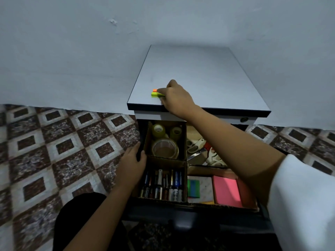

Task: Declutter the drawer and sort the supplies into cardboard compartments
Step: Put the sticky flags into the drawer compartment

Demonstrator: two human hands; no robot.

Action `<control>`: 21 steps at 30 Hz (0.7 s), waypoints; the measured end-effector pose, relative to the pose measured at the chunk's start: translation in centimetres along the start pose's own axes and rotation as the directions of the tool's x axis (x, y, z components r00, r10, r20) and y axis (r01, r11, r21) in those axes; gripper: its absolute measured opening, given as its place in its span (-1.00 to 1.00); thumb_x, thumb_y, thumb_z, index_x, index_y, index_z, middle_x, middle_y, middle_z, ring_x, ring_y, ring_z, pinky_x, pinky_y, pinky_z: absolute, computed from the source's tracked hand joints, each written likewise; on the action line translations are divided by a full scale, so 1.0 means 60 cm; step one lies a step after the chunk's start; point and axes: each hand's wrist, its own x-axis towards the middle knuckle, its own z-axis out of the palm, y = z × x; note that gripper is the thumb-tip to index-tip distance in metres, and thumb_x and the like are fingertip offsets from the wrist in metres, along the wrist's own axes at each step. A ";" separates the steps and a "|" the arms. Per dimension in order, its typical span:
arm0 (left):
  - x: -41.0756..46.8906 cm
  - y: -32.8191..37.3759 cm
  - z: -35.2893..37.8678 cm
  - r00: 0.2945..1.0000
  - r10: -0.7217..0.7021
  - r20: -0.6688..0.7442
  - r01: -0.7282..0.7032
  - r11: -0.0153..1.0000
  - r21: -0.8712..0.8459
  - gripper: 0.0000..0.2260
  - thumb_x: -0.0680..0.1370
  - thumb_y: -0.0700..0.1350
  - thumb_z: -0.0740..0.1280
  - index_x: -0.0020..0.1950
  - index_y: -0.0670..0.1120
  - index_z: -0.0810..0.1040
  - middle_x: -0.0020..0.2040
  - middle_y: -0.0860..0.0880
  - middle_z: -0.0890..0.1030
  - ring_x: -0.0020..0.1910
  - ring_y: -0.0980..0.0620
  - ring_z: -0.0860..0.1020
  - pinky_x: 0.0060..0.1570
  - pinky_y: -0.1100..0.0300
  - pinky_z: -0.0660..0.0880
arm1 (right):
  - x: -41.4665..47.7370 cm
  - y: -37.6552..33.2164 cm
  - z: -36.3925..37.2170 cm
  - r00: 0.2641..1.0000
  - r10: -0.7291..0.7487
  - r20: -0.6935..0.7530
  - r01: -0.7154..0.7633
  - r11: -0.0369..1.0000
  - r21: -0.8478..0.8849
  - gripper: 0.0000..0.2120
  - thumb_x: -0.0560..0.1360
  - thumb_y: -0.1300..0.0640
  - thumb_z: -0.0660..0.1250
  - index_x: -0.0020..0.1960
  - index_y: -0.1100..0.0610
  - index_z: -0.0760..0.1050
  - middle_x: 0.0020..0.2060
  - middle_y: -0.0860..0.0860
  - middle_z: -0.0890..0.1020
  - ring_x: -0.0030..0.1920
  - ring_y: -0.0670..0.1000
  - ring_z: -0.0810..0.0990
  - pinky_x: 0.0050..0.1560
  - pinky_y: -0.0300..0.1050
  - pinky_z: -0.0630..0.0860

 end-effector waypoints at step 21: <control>-0.002 0.001 0.001 1.000 0.022 -0.014 -0.022 1.000 -0.007 -0.61 0.61 -0.09 0.18 0.44 -0.15 0.33 0.33 -0.13 0.45 0.28 -0.05 0.42 0.08 0.23 0.32 | 0.003 0.003 -0.026 0.993 -0.074 0.093 0.076 0.997 -0.016 -0.76 0.53 0.18 0.24 0.16 0.22 0.49 0.10 0.17 0.58 0.10 0.15 0.50 0.05 -0.03 0.42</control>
